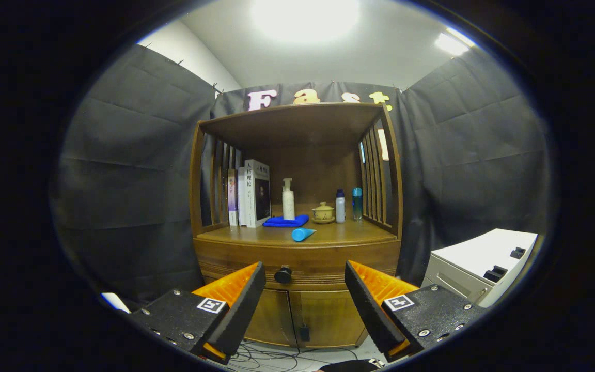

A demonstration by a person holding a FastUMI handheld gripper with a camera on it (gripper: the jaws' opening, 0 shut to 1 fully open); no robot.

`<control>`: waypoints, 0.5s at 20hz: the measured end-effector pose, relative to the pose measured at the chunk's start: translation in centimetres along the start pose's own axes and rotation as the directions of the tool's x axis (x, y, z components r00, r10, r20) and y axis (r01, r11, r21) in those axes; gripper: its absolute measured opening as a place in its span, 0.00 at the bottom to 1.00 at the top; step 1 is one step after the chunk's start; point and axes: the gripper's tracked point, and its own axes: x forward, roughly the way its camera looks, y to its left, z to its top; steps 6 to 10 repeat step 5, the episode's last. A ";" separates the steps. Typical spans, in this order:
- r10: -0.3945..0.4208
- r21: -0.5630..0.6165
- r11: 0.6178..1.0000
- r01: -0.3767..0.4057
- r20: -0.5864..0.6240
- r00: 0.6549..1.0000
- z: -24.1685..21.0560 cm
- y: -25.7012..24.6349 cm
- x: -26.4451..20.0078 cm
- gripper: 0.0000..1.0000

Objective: Pull open the drawer, take out the items inside it, and place them on the countertop above the cabinet.

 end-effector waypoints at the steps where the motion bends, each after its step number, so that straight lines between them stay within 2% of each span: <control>1: 0.003 0.001 1.000 -0.003 0.000 1.000 -0.1 0.2 0.1 0.95; 10: 0.005 0.001 1.000 -0.005 -0.007 1.000 -0.4 0.5 0.3 0.95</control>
